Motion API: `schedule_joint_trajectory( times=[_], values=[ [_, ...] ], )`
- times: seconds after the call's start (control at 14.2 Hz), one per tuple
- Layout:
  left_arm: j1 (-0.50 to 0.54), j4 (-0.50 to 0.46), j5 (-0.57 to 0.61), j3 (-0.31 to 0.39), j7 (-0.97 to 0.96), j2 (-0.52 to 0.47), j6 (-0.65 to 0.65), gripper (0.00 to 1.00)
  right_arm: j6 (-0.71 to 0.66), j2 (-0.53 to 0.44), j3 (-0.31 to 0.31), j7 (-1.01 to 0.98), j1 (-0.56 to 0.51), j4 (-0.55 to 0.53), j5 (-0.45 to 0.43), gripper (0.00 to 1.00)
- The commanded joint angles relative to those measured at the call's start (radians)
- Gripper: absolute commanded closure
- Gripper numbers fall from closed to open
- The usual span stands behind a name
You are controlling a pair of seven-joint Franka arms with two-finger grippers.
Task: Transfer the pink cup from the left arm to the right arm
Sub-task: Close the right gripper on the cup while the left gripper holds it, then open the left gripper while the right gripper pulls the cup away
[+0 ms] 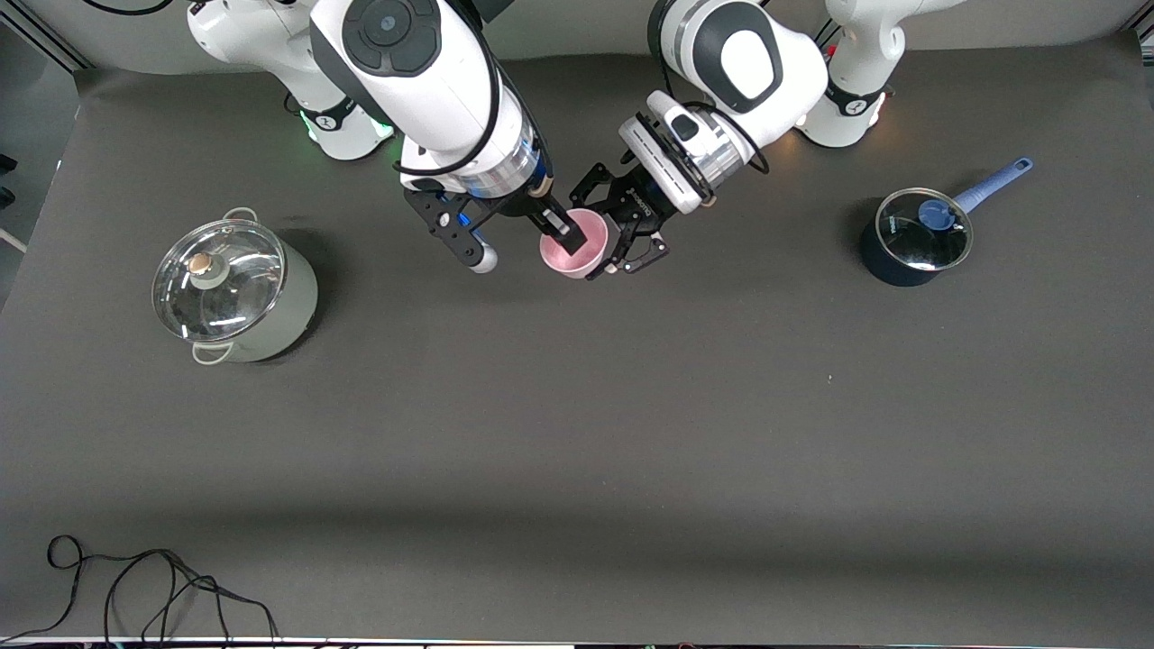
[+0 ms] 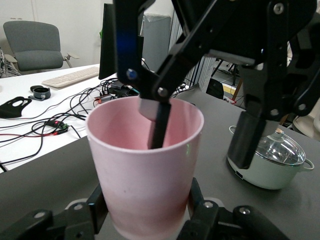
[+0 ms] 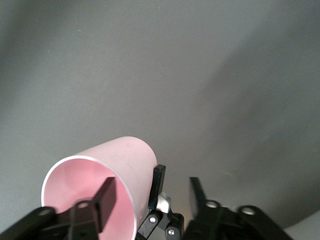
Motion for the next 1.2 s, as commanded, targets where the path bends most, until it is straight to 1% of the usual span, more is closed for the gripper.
schedule_joint_trajectory(
  times=[0.0,0.28,0.35,0.42,0.49,0.56,0.85,1.06,1.13],
  values=[
    [-0.017,0.017,-0.018,0.009,0.001,0.000,0.020,0.55,-0.030,0.008,-0.011,-0.006,0.009,0.036,-0.014,1.00],
    [-0.016,0.018,-0.018,0.009,0.001,0.000,0.020,0.53,-0.029,0.002,-0.015,-0.019,0.000,0.038,-0.014,1.00],
    [-0.017,0.020,-0.018,0.010,0.001,0.000,0.022,0.48,-0.029,0.001,-0.017,-0.039,-0.001,0.038,-0.014,1.00],
    [-0.017,0.021,-0.017,0.010,0.001,0.000,0.021,0.38,-0.030,-0.001,-0.019,-0.056,-0.003,0.038,-0.016,1.00],
    [-0.017,0.023,-0.017,0.012,0.001,0.002,0.020,0.17,-0.030,-0.002,-0.022,-0.067,-0.006,0.038,-0.016,1.00],
    [-0.017,0.026,-0.017,0.013,0.001,0.003,0.020,0.02,-0.032,-0.005,-0.025,-0.087,-0.014,0.038,-0.016,1.00],
    [-0.017,0.028,-0.017,0.015,0.001,0.012,0.020,0.01,-0.099,-0.047,-0.026,-0.248,-0.075,0.035,-0.012,1.00],
    [0.004,0.018,-0.015,0.026,0.001,0.049,0.024,0.01,-0.196,-0.080,-0.026,-0.436,-0.185,0.029,-0.014,1.00],
    [0.010,0.020,-0.013,0.050,0.002,0.064,0.024,0.01,-0.236,-0.090,-0.028,-0.535,-0.228,0.026,-0.016,1.00]
  ],
)
